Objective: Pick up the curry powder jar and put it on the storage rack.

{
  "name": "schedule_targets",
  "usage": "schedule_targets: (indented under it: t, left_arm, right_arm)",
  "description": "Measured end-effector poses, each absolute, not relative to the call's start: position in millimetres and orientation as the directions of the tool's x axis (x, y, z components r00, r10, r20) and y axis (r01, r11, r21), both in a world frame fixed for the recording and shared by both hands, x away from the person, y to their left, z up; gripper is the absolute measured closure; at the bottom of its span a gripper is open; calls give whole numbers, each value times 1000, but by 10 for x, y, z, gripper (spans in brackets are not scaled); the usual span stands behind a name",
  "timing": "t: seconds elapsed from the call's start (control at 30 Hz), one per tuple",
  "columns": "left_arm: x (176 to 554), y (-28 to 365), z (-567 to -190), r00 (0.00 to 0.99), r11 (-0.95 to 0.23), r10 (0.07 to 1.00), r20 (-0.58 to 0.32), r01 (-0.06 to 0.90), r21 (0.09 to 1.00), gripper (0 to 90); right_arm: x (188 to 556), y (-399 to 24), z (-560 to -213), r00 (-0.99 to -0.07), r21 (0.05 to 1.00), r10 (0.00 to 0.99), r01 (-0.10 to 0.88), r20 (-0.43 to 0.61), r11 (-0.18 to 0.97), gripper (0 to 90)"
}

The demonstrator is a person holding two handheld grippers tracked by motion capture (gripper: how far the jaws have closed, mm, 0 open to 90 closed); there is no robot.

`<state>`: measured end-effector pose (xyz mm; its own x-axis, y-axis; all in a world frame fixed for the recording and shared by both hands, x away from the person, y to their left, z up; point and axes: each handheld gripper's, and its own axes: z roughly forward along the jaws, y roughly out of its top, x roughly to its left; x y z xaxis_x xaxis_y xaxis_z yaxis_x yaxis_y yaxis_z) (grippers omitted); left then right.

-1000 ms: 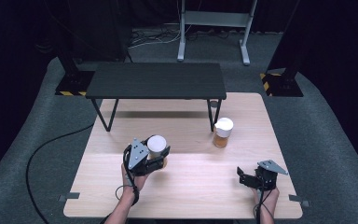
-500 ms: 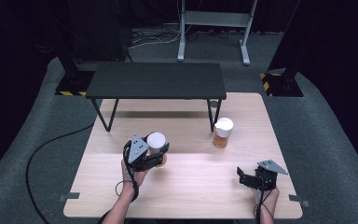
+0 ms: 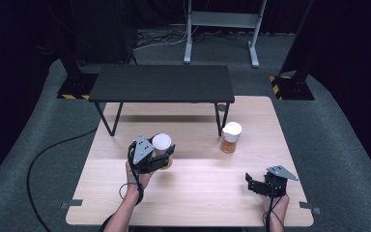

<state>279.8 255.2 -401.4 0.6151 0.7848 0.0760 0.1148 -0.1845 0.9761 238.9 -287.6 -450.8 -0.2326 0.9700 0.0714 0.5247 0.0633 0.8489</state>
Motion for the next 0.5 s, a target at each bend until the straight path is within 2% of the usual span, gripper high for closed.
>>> schedule_targets:
  t: [0.5]
  left_arm:
    - [2938, 2539, -3979, 615, -198, 785, 82, 123, 972, 333]
  right_arm:
    - [2389, -2878, -4508, -231, 849, 970, 526, 74, 61, 20]
